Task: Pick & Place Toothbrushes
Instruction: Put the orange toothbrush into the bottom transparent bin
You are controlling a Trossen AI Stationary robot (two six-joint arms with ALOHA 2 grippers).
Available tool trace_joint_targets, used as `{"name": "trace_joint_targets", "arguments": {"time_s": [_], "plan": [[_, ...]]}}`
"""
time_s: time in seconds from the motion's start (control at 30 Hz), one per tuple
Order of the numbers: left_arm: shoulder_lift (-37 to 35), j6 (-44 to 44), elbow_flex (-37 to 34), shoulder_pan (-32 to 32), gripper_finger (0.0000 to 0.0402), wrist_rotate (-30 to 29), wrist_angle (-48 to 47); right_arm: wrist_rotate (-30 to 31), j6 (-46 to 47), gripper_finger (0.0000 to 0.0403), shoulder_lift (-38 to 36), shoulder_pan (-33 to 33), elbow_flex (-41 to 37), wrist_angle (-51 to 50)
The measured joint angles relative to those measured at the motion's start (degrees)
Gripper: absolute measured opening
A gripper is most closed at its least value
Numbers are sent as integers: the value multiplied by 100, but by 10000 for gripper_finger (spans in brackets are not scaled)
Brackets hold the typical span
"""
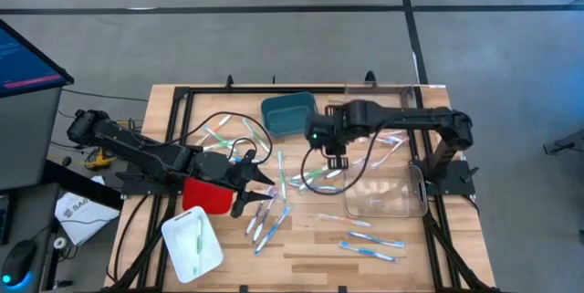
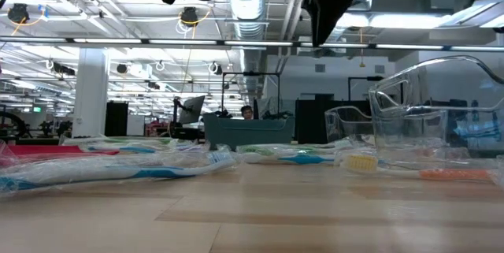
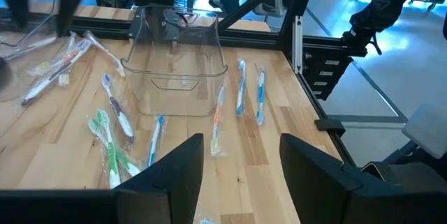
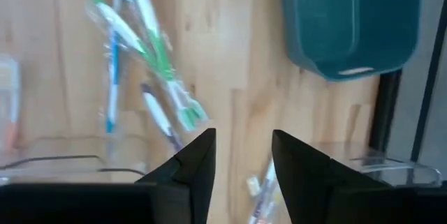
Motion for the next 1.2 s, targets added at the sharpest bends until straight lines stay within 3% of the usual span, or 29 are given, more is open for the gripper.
{"name": "trace_joint_targets", "arguments": {"time_s": [0.33,0.7,1.0,1.2], "plan": [[-4,0,-28,0,182,0,25,-6,392,137,0,1312,0,800],[-4,-2,-144,0,182,0,286,108,619,132,-94,2077,-227,1502],[-4,9,-144,0,182,0,315,110,338,137,-1337,2206,-1903,3559],[-4,168,-144,2,182,0,355,83,-630,136,-2428,1769,-3265,6465]]}}
